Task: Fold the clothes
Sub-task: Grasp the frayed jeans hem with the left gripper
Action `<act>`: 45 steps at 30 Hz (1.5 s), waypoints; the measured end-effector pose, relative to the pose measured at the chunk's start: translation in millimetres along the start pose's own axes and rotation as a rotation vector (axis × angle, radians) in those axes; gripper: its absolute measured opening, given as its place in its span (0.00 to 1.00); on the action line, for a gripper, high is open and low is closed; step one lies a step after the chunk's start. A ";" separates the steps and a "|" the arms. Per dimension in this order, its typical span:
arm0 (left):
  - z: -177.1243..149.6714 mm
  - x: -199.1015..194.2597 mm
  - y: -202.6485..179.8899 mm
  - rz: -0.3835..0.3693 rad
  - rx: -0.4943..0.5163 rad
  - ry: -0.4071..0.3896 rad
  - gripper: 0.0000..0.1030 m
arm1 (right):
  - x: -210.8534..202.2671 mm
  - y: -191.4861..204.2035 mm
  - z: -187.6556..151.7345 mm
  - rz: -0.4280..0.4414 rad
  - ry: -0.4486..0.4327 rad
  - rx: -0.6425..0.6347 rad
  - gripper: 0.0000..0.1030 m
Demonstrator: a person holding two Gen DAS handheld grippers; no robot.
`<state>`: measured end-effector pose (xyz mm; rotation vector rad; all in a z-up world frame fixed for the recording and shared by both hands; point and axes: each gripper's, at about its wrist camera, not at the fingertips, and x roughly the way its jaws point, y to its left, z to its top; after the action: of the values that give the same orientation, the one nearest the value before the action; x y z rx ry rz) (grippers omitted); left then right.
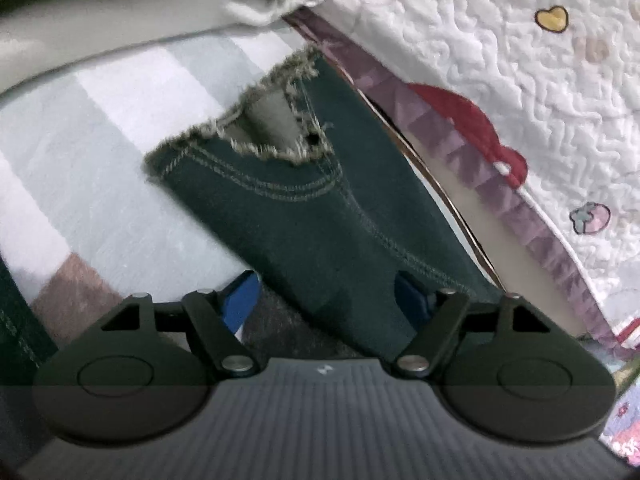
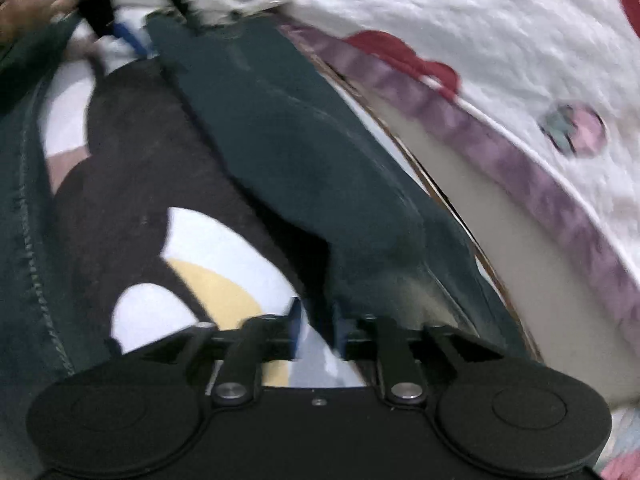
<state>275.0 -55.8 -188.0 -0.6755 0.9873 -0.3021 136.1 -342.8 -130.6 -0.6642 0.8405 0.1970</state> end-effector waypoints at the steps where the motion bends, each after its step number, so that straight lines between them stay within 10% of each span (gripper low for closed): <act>1: 1.8 1.1 -0.3 0.002 0.001 -0.016 0.72 | -0.4 3.3 4.2 -0.002 -0.003 -0.021 0.37; 10: 15.7 7.5 0.4 0.023 0.093 -0.082 0.66 | -7.1 7.6 12.8 -0.064 0.029 -0.029 0.43; 12: 15.9 7.7 -2.3 0.043 0.153 -0.099 0.10 | -6.6 7.4 9.4 -0.104 0.053 -0.024 0.50; 13: 16.4 7.1 -2.4 0.038 0.177 -0.119 0.04 | -6.0 6.8 7.9 -0.133 0.069 -0.019 0.52; 24: 38.6 -12.1 -20.9 -0.063 0.293 -0.237 0.03 | -49.6 -0.1 -1.1 -0.190 0.142 0.056 0.53; 37: 50.1 -48.8 -36.8 -0.280 0.218 -0.204 0.02 | -7.2 67.3 137.5 0.032 -0.222 -0.090 0.65; 39: 49.5 -49.3 -33.5 -0.279 0.214 -0.204 0.02 | 10.7 53.6 146.1 0.076 -0.215 -0.010 0.55; 40: 49.2 -49.6 -31.8 -0.279 0.212 -0.203 0.02 | 16.4 42.9 150.5 0.103 -0.211 0.045 0.16; 41: 49.9 -50.8 -29.4 -0.280 0.202 -0.205 0.02 | 22.2 32.3 154.9 0.129 -0.206 0.100 0.03; 45: 55.9 -57.2 -19.0 -0.338 0.125 -0.208 0.06 | 28.5 -28.9 137.0 0.390 -0.218 0.500 0.03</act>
<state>293.0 -18.7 -116.9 -0.7432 0.6481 -0.5736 252.5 -283.7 -72.5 -0.0039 0.7621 0.3873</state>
